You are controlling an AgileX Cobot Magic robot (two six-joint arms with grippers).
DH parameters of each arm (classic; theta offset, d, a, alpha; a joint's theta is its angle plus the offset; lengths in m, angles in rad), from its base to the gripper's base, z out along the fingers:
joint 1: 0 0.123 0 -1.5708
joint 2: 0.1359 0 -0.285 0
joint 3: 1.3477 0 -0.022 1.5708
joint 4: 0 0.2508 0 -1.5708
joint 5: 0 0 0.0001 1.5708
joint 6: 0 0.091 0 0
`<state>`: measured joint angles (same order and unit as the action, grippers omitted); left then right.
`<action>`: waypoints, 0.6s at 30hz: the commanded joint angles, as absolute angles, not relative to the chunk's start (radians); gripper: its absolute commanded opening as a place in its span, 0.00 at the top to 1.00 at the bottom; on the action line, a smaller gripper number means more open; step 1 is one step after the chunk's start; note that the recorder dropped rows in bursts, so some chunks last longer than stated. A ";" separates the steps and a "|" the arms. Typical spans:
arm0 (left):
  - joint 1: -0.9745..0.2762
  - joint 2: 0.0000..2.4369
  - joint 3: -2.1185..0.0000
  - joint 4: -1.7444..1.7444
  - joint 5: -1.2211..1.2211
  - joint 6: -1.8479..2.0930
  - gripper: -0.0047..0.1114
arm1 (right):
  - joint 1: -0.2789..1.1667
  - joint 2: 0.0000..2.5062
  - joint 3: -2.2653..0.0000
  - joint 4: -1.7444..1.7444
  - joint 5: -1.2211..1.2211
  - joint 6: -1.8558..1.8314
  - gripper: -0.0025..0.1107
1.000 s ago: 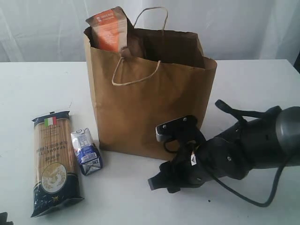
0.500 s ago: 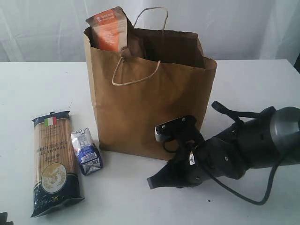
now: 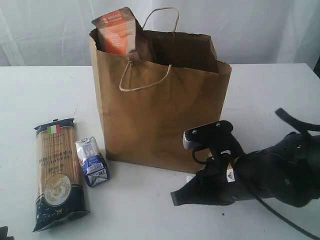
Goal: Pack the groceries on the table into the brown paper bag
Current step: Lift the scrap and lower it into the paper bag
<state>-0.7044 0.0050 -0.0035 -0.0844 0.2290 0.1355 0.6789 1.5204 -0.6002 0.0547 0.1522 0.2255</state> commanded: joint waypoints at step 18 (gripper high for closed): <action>-0.710 0.000 0.000 -0.088 0.234 0.134 0.78 | 0.680 0.975 -0.789 0.016 0.189 0.145 0.98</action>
<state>-0.7044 0.0050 -0.0035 -0.0844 0.2290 0.1355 0.6789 0.9810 -0.7249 0.0374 0.1973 0.1940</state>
